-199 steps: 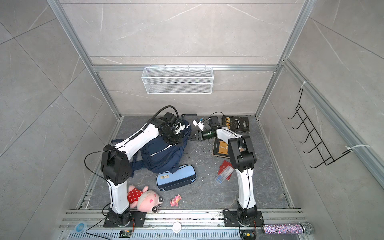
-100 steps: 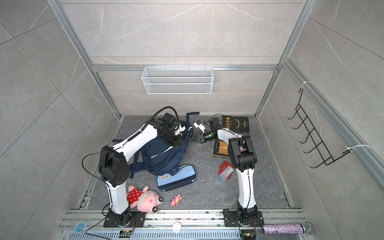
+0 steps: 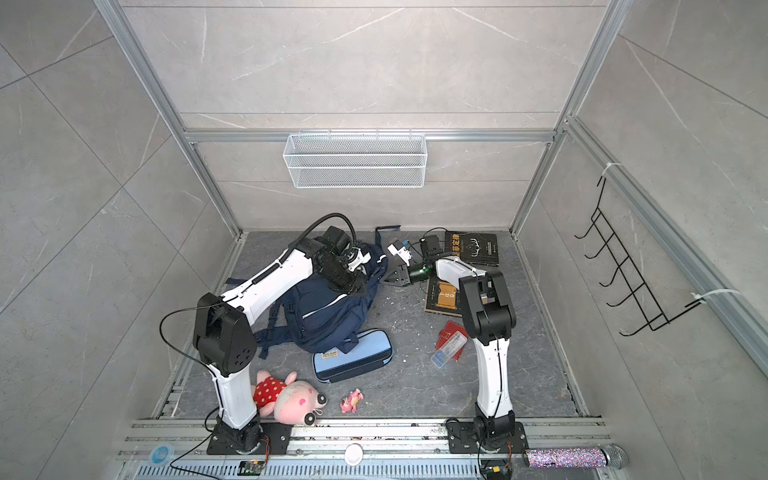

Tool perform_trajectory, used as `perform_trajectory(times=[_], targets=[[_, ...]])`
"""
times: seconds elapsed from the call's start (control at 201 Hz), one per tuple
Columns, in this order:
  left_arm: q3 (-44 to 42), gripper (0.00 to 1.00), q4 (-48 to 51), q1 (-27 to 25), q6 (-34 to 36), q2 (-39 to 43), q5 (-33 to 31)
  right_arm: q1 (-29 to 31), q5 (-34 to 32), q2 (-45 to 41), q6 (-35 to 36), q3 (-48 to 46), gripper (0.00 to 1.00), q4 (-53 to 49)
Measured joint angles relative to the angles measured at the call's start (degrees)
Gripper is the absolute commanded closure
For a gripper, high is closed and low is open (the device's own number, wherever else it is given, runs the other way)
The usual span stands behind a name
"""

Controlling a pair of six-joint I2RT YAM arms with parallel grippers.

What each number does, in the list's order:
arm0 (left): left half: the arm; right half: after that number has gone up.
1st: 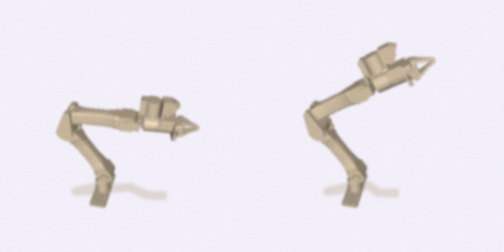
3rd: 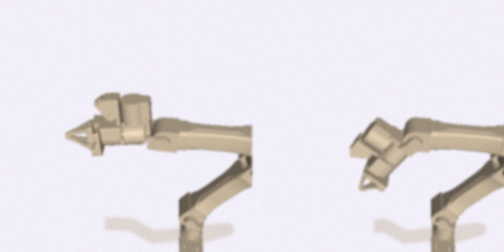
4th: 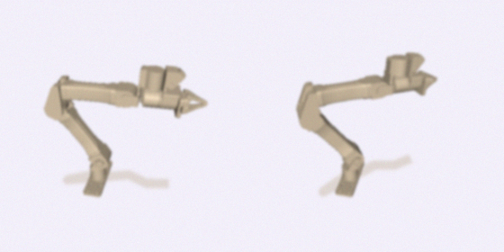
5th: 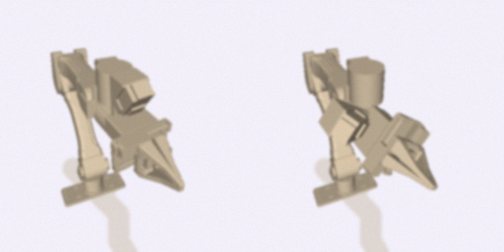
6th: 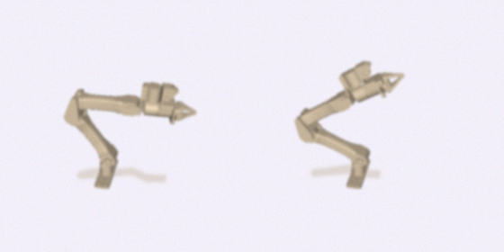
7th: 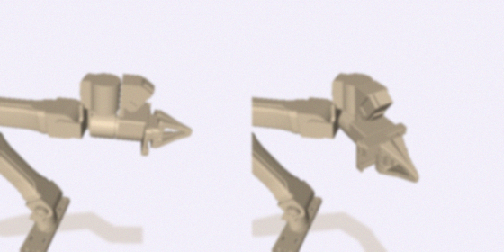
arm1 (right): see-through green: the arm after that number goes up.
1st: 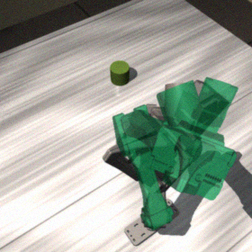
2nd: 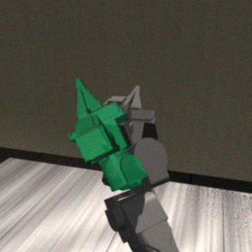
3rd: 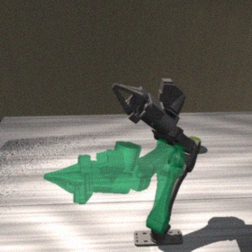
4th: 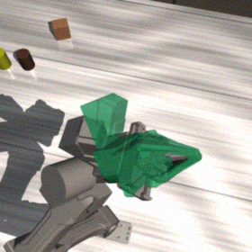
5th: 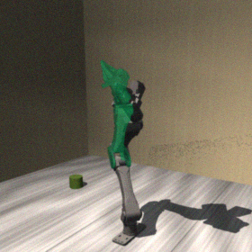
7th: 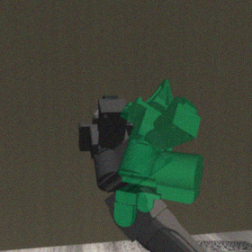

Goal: Pack the student bag

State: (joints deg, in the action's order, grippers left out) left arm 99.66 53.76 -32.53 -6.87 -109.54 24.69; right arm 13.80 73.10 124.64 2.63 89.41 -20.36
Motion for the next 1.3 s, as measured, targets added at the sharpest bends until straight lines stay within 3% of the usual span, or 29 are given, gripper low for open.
perform_trajectory(times=[0.309,0.329,0.398,0.473,0.513,0.847,1.155,1.225,1.3], targets=[[-0.04,1.00,-0.22,0.15,-0.02,0.44,0.35,-0.66,-2.19,-3.32,0.74,-1.57,1.00,-0.83],[-0.04,0.92,-0.24,0.15,-0.02,0.44,0.35,-0.66,-2.75,-3.63,1.07,-1.68,1.00,-1.07],[-0.04,0.53,-0.37,0.33,-0.24,0.44,0.35,-0.63,-5.57,-5.03,1.77,-2.62,1.00,-1.36],[-0.22,0.35,-1.38,0.44,-0.83,0.59,0.94,-0.59,-10.27,-7.23,2.25,-4.59,1.00,-1.51],[-0.55,0.30,-2.10,0.46,-1.20,0.94,1.01,-0.59,-12.98,-8.24,2.40,-5.55,1.00,-1.73],[-4.90,0.29,-4.37,1.07,-0.96,3.43,-1.86,2.01,-33.20,-11.78,5.86,-7.23,1.00,-3.52],[-11.47,0.29,-6.21,1.01,3.58,3.63,-6.69,3.39,-39.36,-13.14,7.41,-6.78,1.00,-5.81],[-12.90,0.15,-7.15,0.81,4.70,3.63,-8.11,3.43,-39.78,-13.14,7.76,-6.19,1.00,-6.73],[-13.44,0.10,-7.76,0.22,6.01,3.63,-10.40,3.50,-40.15,-13.14,8.09,-5.53,1.00,-7.61]])
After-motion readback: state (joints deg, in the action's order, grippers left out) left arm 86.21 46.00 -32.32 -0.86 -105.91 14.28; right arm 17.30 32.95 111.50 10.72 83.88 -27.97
